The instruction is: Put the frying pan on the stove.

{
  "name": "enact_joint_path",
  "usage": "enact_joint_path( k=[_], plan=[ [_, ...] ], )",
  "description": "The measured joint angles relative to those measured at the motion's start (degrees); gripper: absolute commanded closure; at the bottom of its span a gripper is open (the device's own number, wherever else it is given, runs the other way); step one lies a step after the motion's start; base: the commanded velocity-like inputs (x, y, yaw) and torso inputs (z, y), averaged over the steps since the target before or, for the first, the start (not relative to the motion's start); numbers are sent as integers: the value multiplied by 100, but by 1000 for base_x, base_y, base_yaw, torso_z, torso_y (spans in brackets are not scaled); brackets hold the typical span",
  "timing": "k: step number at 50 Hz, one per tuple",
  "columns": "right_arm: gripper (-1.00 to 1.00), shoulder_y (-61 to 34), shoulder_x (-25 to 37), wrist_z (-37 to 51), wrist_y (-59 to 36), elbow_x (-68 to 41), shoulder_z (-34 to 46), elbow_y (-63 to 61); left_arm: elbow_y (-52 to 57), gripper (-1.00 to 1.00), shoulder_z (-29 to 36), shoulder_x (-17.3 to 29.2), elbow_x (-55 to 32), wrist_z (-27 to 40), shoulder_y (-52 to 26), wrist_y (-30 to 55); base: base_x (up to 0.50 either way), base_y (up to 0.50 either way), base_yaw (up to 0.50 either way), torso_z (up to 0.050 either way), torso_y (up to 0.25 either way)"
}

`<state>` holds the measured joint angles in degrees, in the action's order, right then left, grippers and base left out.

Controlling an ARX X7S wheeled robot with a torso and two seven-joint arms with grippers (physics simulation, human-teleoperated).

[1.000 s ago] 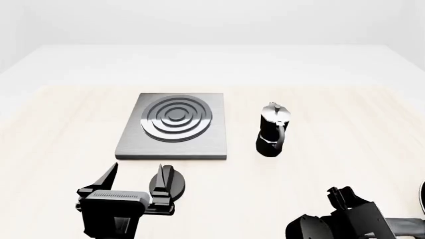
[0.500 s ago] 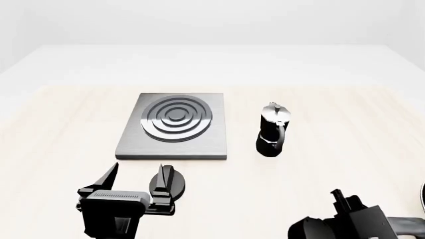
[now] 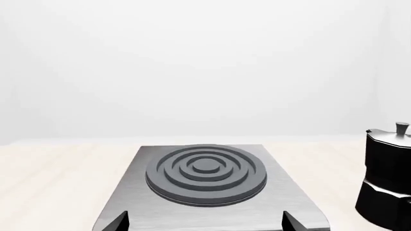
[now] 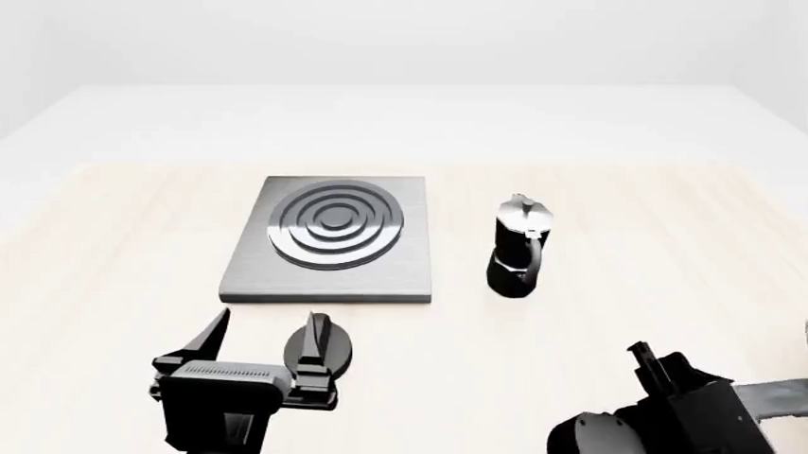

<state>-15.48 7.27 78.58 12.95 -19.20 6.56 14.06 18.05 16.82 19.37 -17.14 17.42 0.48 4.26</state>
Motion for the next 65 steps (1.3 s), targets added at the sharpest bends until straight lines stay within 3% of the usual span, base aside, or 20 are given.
enact_joint_path(
  k=[24, 65],
  plan=[
    [100, 71, 234, -137, -653, 319, 573, -1347, -6, -100, 84, -1, 33, 52, -28, 20, 0, 0, 0, 0, 1],
    [100, -245, 332, -1319, -535, -15, 1533, -1956, 144, -100, 148, 74, 47, 169, -6, 79, 0, 0, 0, 0, 1]
  ],
)
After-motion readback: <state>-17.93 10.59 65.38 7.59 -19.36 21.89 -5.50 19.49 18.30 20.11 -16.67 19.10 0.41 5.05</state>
